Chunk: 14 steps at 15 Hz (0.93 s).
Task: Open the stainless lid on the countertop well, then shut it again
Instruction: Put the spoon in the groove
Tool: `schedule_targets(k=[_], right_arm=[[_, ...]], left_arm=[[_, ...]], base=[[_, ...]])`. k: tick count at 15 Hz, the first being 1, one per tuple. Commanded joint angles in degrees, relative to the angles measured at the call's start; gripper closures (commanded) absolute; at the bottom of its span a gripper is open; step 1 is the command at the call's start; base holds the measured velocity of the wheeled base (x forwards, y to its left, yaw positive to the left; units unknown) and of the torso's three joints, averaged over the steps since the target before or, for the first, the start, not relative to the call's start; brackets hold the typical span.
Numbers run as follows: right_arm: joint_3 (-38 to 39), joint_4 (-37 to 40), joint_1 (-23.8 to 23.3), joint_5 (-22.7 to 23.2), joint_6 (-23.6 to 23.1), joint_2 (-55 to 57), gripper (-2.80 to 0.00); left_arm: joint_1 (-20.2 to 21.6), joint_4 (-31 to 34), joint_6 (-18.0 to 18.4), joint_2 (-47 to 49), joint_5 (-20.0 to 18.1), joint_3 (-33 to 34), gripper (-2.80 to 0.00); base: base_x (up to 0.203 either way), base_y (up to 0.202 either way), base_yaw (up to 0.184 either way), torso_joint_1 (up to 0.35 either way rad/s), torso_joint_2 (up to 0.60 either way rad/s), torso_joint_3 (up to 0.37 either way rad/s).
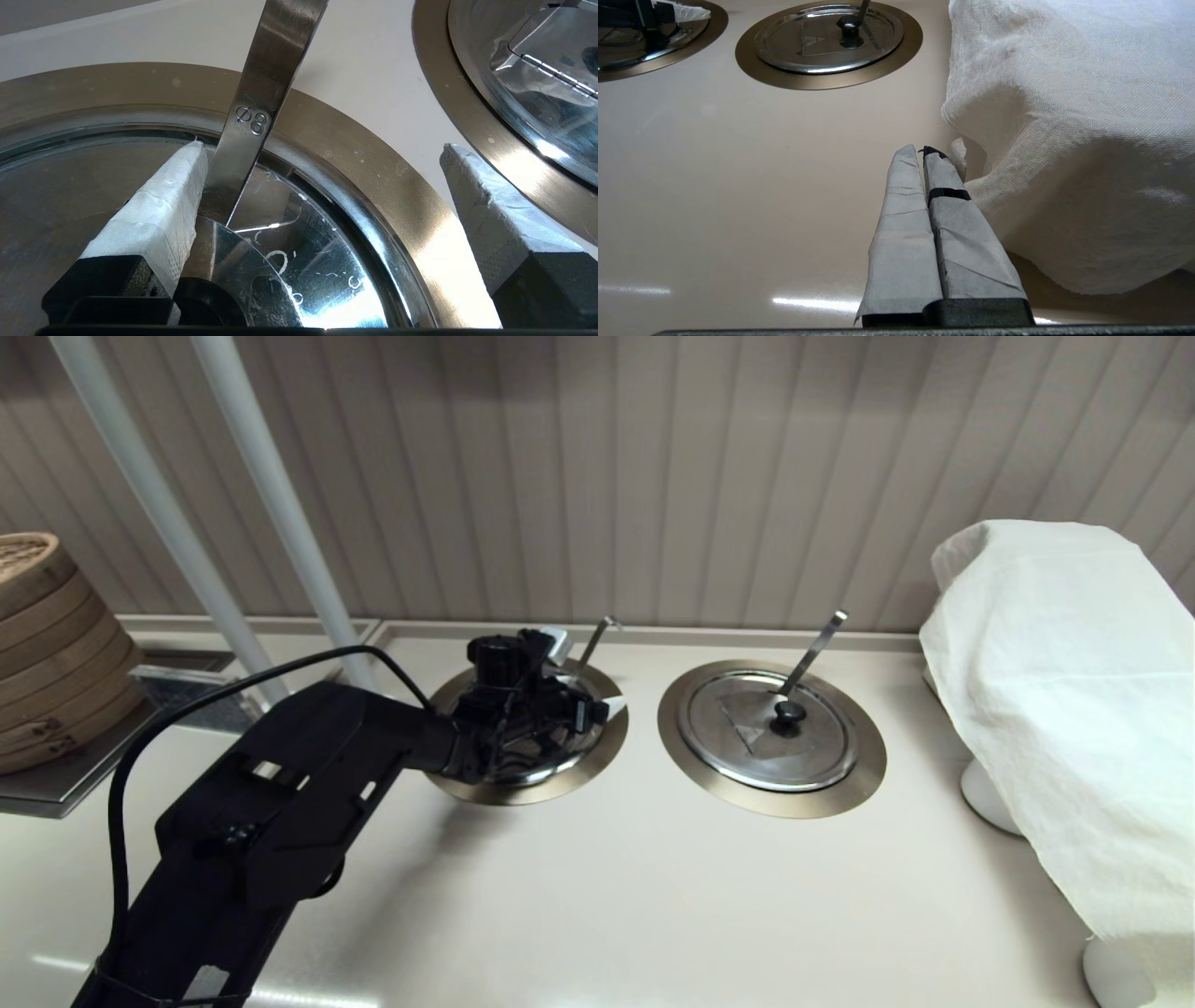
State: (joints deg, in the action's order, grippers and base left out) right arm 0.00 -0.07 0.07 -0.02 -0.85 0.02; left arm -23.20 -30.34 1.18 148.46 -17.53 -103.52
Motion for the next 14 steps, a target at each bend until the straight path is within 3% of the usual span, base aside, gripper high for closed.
schedule_targets(k=[1, 4, 7, 14], right_arm=[[0.0, 0.0, 0.0, 0.0, 0.0, 0.1, 0.0], [0.0, 0.0, 0.0, 0.0, 0.0, 0.1, 0.0], [0.0, 0.0, 0.0, 0.1, 0.0, 0.1, 0.0], [0.0, 0.0, 0.0, 0.0, 0.0, 0.0, 0.0]], left_arm=[[0.1, -0.2, -0.1, 0.4, 0.0, -0.3, -2.8], [0.3, -0.5, 0.0, 0.9, 2.3, -3.2, -2.8], [0.9, -0.5, -0.2, 2.5, 10.3, -8.0, -2.8], [3.0, -0.3, 0.0, 0.0, 9.8, -5.5, -2.8]], base=[[0.0, 0.0, 0.0, 0.0, 0.0, 0.0], [0.0, 0.0, 0.0, 0.0, 0.0, 0.0], [0.0, 0.0, 0.0, 0.0, 0.0, 0.0], [0.0, 0.0, 0.0, 0.0, 0.0, 0.0]])
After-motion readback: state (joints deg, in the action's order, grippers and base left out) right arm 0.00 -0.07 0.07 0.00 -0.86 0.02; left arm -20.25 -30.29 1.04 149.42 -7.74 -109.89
